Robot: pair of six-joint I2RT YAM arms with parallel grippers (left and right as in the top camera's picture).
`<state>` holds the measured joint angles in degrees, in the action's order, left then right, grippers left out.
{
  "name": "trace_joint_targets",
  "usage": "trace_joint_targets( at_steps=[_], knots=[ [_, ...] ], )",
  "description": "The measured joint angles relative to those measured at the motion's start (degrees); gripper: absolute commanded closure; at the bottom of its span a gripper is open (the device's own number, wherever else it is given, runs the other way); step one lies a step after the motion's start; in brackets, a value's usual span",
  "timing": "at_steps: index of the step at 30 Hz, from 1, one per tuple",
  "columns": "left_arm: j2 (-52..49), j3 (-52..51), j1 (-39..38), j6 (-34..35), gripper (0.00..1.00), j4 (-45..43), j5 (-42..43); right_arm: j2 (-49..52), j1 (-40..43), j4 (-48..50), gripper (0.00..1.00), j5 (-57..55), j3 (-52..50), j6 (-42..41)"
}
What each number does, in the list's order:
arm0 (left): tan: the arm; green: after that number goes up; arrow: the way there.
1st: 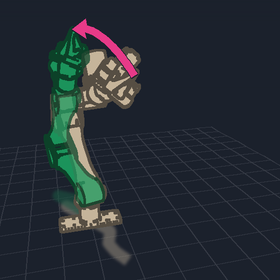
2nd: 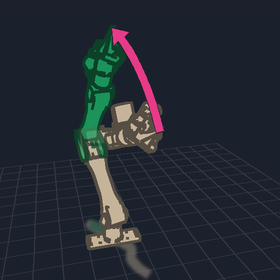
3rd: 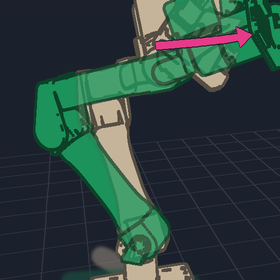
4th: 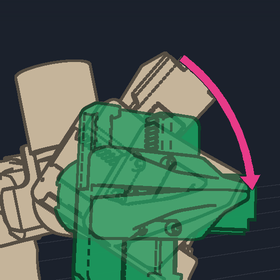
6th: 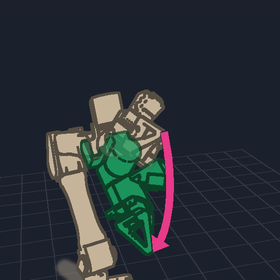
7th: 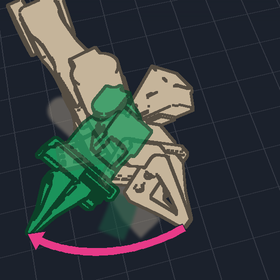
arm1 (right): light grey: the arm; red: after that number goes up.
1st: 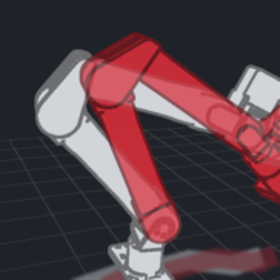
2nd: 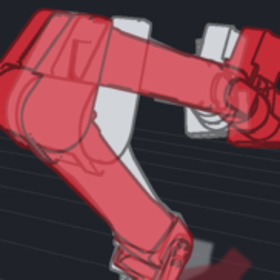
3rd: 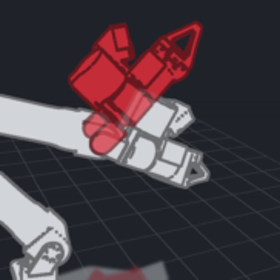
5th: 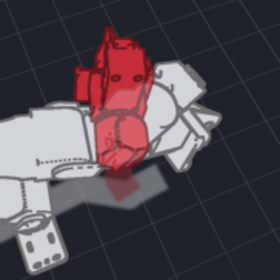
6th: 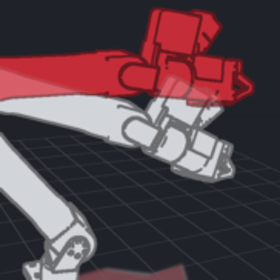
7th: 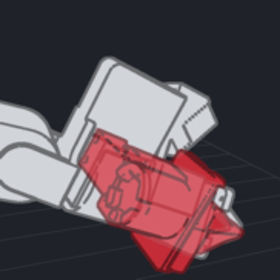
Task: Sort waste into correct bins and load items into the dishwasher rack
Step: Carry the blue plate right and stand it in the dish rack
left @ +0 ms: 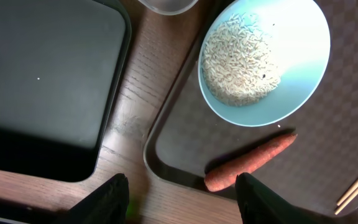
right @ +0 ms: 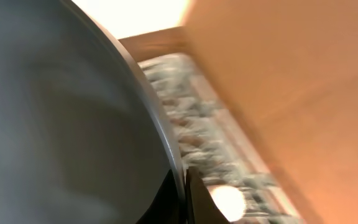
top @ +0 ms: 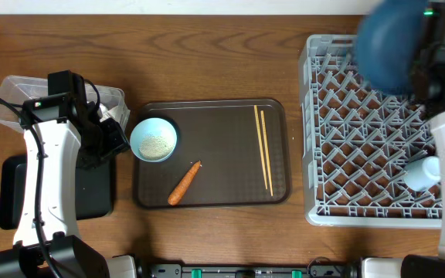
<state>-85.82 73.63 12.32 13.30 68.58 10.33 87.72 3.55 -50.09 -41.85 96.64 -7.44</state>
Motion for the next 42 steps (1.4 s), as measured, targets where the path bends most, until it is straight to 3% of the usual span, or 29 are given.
trace_joint_targets(
  at_steps=[8,22,31,42],
  knots=[
    [0.0,0.0,0.0,0.2,0.42,0.0,0.0,1.7,6.6,13.1,0.99,-15.4,0.0,3.4],
    [0.0,0.0,0.0,0.2,0.42,-0.2,0.0,18.1,12.4,27.3,0.99,-25.1,0.0,17.7],
    [0.0,0.0,0.0,0.2,0.42,-0.2,0.0,22.3,12.3,27.4,0.99,-27.3,-0.5,22.0],
    [0.0,0.0,0.0,0.2,0.42,-0.2,0.0,21.5,10.6,31.8,0.99,-30.9,-9.6,22.0]
  ],
)
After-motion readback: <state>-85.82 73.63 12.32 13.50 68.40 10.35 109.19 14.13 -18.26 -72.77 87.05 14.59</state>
